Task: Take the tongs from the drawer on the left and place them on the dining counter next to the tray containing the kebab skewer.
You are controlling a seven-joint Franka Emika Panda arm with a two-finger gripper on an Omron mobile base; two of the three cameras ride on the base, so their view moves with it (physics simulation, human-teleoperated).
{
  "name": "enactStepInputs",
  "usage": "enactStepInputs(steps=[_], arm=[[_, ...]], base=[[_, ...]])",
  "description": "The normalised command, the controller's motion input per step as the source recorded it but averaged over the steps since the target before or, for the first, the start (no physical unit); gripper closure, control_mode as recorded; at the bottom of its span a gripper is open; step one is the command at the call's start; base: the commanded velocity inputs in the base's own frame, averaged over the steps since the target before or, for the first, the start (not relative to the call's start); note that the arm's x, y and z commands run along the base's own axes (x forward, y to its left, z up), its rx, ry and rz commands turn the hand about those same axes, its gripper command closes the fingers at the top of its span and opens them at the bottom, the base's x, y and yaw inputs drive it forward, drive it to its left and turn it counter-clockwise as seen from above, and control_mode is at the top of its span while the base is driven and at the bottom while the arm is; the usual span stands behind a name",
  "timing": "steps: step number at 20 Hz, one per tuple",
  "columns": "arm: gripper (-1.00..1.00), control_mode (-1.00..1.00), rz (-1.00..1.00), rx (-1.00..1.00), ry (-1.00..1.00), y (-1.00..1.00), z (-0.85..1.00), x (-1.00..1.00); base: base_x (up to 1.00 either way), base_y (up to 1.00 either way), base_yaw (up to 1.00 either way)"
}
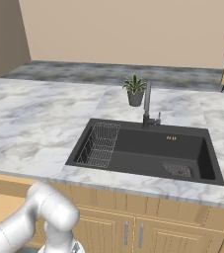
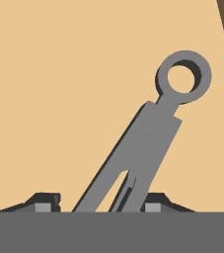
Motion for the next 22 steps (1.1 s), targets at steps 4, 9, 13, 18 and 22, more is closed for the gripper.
enactStepInputs(steps=[4, 9, 13, 18, 22], arm=[[1.0, -1.0, 0.0, 0.12, 0.0, -0.52, 0.66, 0.0], [1.0, -1.0, 0.0, 0.09, -0.03, -0.33, 0.49, 0.0], [1.0, -1.0, 0.01, 0.06, -0.12, -0.12, 0.45, 0.0], [1.0, -1.0, 0.0, 0.08, -0.03, -0.15, 0.63, 0.0], [1.0, -1.0, 0.0, 0.12, 0.0, -0.27, 0.73, 0.04]], base=[[0.0, 0.0, 0.0], [0.0, 0.0, 0.0], [0.0, 0.0, 0.0], [0.0, 0.0, 0.0], [0.0, 0.0, 0.0]])
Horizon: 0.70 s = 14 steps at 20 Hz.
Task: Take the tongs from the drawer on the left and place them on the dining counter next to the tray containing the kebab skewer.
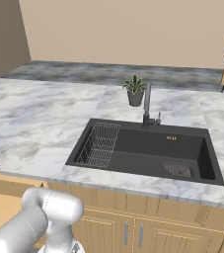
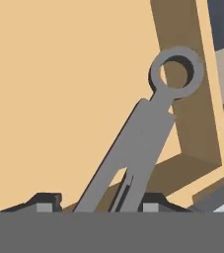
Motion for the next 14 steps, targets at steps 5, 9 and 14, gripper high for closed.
enactStepInputs(steps=[5, 9, 14], arm=[[1.0, -1.0, 0.0, 0.11, 0.0, -0.28, 0.57, 0.04], [1.0, -1.0, 0.0, 0.09, -0.02, -0.35, 0.44, 0.06], [1.0, -1.0, 0.0, 0.05, -0.06, -0.42, 0.39, 0.04]], base=[[0.0, 0.0, 0.0], [0.0, 0.0, 0.0], [0.0, 0.0, 0.0]])
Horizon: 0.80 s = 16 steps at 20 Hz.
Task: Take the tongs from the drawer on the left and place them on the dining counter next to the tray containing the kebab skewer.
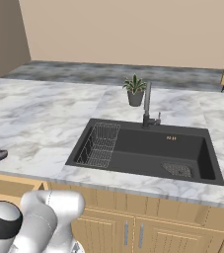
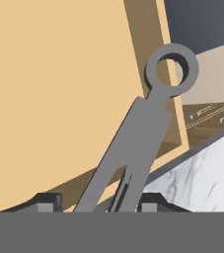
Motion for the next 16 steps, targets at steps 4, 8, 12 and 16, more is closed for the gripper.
enactStepInputs(steps=[4, 8, 12, 16], arm=[[1.0, -1.0, 0.0, 0.04, -0.06, -0.53, 0.42, 0.02], [1.0, -1.0, 0.0, 0.02, -0.03, -0.48, 0.35, 0.09], [1.0, -1.0, 0.0, 0.0, 0.0, -0.27, 0.32, 0.23], [1.0, -1.0, 0.0, 0.0, 0.0, -0.21, 0.23, 0.26]], base=[[0.0, 0.0, 0.0], [0.0, 0.0, 0.0], [0.0, 0.0, 0.0], [0.0, 0.0, 0.0]])
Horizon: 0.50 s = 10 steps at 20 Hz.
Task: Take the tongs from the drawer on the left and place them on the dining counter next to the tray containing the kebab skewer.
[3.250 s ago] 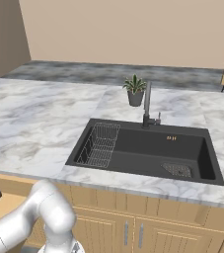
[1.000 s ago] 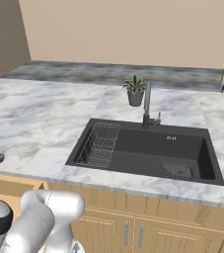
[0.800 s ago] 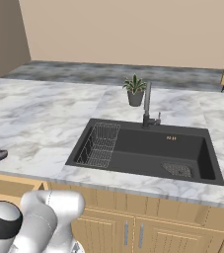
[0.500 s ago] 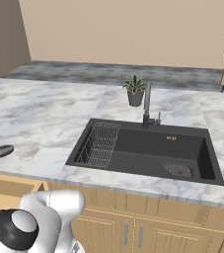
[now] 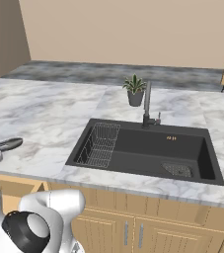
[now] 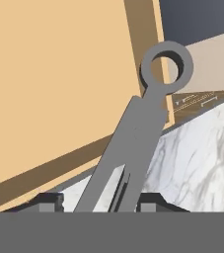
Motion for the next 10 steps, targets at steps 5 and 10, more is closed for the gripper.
enactStepInputs(steps=[5, 10], arm=[[1.0, -1.0, 0.0, 0.0, 0.0, -0.18, 0.1, 0.4], [1.0, -1.0, 0.0, 0.0, 0.0, -0.22, 0.01, 0.4]], base=[[0.0, 0.0, 0.0], [0.0, 0.0, 0.0]])
